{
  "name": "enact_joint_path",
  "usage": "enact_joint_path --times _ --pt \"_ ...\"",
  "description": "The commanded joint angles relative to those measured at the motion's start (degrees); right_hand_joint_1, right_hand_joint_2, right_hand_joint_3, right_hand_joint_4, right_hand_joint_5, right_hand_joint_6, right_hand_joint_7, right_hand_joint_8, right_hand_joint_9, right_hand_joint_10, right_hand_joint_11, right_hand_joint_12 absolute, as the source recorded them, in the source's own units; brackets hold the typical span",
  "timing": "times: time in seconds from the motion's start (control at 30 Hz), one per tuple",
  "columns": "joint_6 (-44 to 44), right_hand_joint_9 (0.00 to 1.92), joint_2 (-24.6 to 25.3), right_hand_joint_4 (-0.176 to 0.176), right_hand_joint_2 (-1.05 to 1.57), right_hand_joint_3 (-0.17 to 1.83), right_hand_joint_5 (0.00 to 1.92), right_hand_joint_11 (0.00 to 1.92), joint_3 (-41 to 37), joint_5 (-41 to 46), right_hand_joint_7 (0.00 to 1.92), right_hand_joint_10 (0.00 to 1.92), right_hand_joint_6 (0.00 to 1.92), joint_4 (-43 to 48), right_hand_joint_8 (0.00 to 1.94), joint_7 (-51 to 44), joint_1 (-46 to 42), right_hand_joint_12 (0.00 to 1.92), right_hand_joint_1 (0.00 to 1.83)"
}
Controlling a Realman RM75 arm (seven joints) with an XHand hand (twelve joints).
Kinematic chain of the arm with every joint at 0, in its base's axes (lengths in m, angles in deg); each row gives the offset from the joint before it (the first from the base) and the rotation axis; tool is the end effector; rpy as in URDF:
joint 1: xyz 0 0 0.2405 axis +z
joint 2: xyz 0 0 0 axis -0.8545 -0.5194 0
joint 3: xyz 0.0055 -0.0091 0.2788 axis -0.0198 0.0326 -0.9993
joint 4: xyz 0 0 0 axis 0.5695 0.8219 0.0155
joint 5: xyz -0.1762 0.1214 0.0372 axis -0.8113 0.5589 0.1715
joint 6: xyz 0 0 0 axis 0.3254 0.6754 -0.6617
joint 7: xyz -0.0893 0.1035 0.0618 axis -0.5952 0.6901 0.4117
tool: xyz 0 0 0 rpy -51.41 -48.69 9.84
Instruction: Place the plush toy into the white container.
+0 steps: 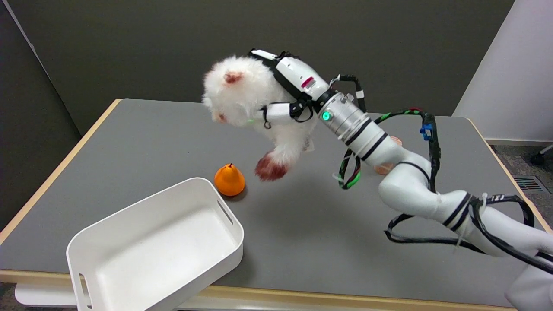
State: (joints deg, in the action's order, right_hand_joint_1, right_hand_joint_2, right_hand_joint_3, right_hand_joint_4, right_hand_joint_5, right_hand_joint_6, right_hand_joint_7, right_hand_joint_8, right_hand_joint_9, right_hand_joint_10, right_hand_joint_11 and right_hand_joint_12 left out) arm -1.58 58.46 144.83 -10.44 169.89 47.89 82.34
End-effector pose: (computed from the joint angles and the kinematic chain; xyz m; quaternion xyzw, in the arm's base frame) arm -0.1461 -0.4164 0.2455 0.8340 -0.1062 0.2782 0.4644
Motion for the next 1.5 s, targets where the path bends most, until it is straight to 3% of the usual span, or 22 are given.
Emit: enact_joint_path --times 0.03,0.33,0.7,1.37,1.4,1.43,1.47,1.5 --pt "4.0 0.70 7.3 -0.147 1.19 0.22 0.47 0.81 14.8 17.0 0.70 1.57 1.69 11.1 1.52 -1.2 -7.1 1.92 1.32" --pt "2.2 0.65 17.1 -0.129 1.24 0.19 0.41 0.70 22.0 17.0 0.62 1.64 1.75 0.4 1.63 -0.7 1.6 1.92 1.29" --pt "0.5 0.63 24.3 -0.132 1.28 0.15 0.37 0.67 26.3 16.5 0.59 1.67 1.77 -8.2 1.66 -0.6 10.8 1.92 1.28" --pt "-3.3 0.63 23.3 -0.146 1.27 0.15 0.38 0.68 25.6 20.5 0.61 1.67 1.75 -5.2 1.65 -1.2 7.8 1.92 1.29" --pt "-3.8 0.62 23.0 -0.142 1.24 0.20 0.37 0.65 25.5 20.5 0.60 1.66 1.72 -5.1 1.62 -1.2 7.7 1.92 1.27" --pt "-4.3 0.54 22.8 -0.097 1.00 0.63 0.29 0.42 25.4 20.5 0.50 1.48 1.40 -5.0 1.41 -1.1 7.5 1.92 1.12" --pt "-4.5 0.46 22.6 -0.067 0.84 0.90 0.23 0.27 25.2 20.5 0.42 1.29 1.12 -5.0 1.18 -0.8 7.4 1.87 1.01" --pt "-4.8 0.33 22.5 -0.054 0.78 0.96 0.21 0.24 24.9 20.5 0.34 1.00 0.77 -5.0 0.83 -0.7 7.3 1.66 0.93"
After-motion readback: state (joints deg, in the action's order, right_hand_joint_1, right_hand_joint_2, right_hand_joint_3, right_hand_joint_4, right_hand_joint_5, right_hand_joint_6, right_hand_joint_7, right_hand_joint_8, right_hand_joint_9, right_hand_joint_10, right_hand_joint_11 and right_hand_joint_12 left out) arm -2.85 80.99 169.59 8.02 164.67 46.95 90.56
